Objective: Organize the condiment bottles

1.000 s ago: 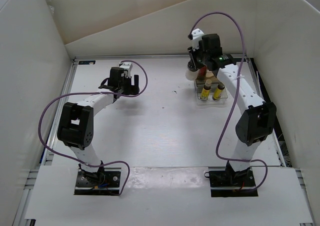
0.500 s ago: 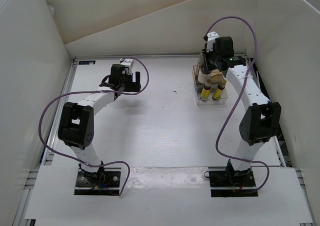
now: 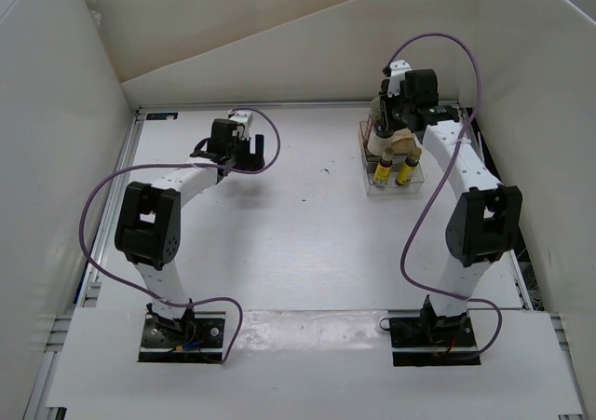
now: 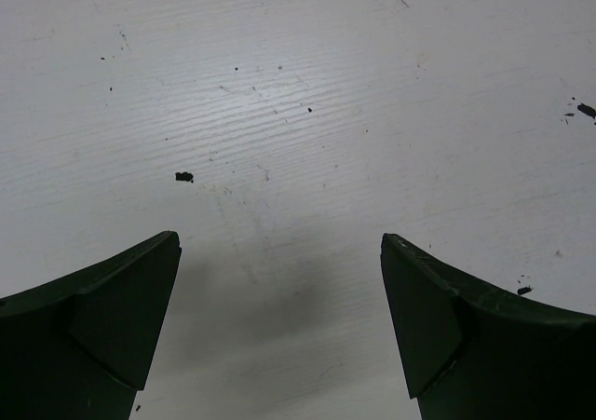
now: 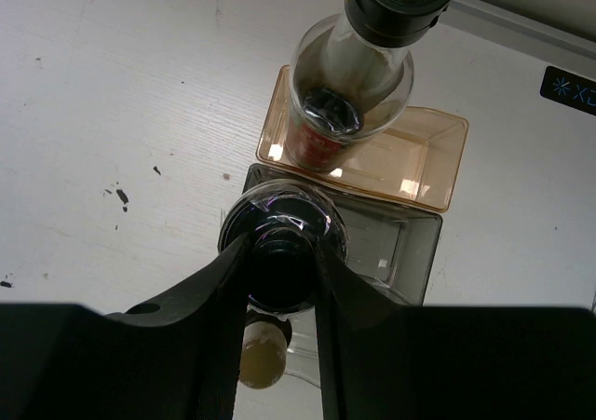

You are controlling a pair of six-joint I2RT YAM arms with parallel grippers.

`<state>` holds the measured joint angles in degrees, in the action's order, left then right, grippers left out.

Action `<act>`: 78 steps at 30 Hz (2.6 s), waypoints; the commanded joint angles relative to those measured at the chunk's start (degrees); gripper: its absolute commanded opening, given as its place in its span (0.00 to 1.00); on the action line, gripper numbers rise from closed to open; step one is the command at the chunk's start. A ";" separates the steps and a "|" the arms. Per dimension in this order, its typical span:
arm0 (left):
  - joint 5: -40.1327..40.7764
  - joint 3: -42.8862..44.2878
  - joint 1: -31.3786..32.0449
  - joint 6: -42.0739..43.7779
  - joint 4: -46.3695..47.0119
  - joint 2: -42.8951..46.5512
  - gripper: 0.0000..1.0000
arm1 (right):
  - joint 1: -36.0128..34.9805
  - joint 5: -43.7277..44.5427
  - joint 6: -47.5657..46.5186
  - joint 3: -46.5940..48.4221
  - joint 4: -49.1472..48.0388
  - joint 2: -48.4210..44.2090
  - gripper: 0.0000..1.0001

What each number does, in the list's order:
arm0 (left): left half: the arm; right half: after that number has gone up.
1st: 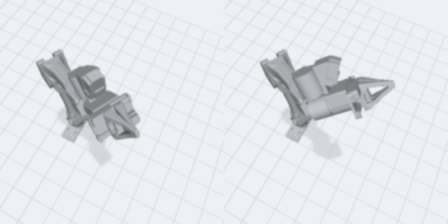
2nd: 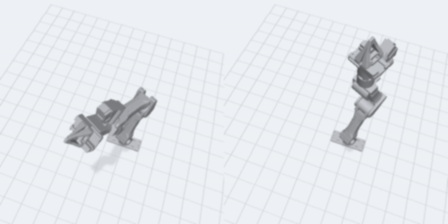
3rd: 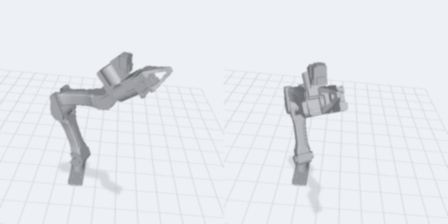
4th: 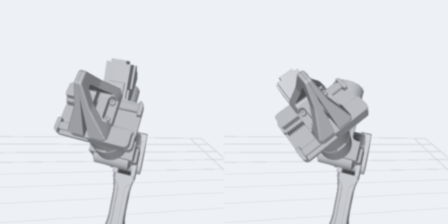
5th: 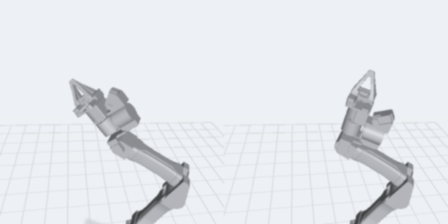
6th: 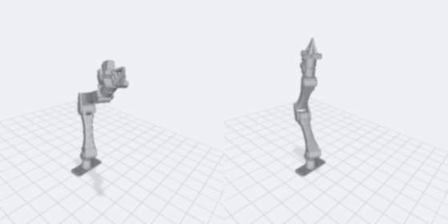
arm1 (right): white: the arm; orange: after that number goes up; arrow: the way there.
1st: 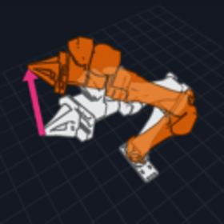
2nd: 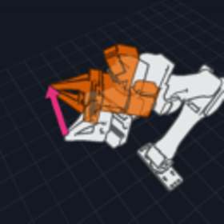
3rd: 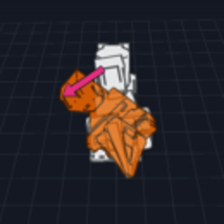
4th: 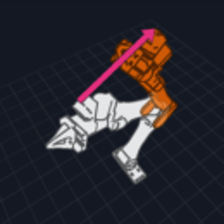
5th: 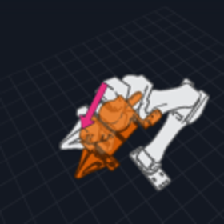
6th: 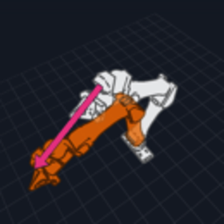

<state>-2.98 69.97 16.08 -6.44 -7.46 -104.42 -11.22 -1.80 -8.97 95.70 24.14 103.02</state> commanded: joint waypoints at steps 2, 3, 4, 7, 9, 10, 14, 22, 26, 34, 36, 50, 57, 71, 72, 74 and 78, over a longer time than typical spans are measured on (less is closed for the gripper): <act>-0.36 2.80 0.27 0.55 -0.18 -0.17 1.00 | 0.68 -1.18 0.80 0.98 -5.86 1.12 0.00; -0.36 2.89 0.36 0.64 -0.18 -0.34 1.00 | 0.59 -1.10 0.97 1.07 -6.03 1.82 0.00; -0.36 2.97 0.36 0.55 -0.10 -0.69 1.00 | 0.68 -1.18 0.89 1.15 -5.95 1.92 0.00; -0.36 3.50 0.36 0.72 -0.01 -0.96 1.00 | 0.85 -1.36 0.98 1.77 -5.95 2.97 0.00; -0.36 3.76 0.27 0.90 0.17 -1.14 1.00 | 0.76 -1.53 1.15 2.38 -5.60 3.41 0.00; -0.36 3.77 0.27 0.81 0.17 -1.14 1.00 | 0.85 -1.45 1.15 2.56 -5.60 3.76 0.00; -0.45 4.03 0.10 0.73 0.17 -1.22 1.00 | 0.41 -1.45 1.24 2.65 -5.68 4.55 0.00; -0.62 3.15 -0.08 0.55 0.70 -1.31 1.00 | 0.06 -1.80 1.24 1.86 -4.72 5.26 0.00; -0.79 2.97 -0.17 0.46 0.96 -1.49 1.00 | -0.12 -1.71 1.06 0.98 -4.89 5.35 0.00; -0.88 2.89 -0.26 0.28 1.05 -1.93 1.00 | -0.29 -1.54 1.15 -0.07 -4.80 5.70 0.00; -0.80 2.89 -0.17 0.28 1.14 -2.01 1.00 | -0.29 -1.54 1.06 -0.43 -4.98 5.70 0.00; -1.15 2.89 -0.25 -0.07 1.40 -2.98 1.00 | -0.29 -1.10 0.80 -1.31 -4.36 6.31 0.00; -1.41 3.24 -0.25 -0.59 1.31 -3.42 1.00 | -0.11 -0.39 0.80 -2.01 -4.54 6.23 0.19; -1.50 3.33 -0.17 -0.68 1.22 -3.07 1.00 | -0.64 3.73 0.71 -5.17 -7.96 2.71 0.61; -1.59 3.24 -0.17 -0.68 1.14 -2.98 1.00 | -0.82 4.17 0.54 -5.43 -7.97 2.45 0.61; -1.41 2.80 -0.25 -0.68 1.05 -2.45 1.00 | -0.91 5.05 0.27 -5.87 -8.67 1.57 0.62; -1.41 1.92 -0.17 -0.68 1.22 -0.70 1.00 | -1.87 6.81 -0.78 -6.23 -9.02 -2.28 0.62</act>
<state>-3.64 72.03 15.94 -6.92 -7.20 -108.42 -12.27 2.66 -8.47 89.41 18.72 106.59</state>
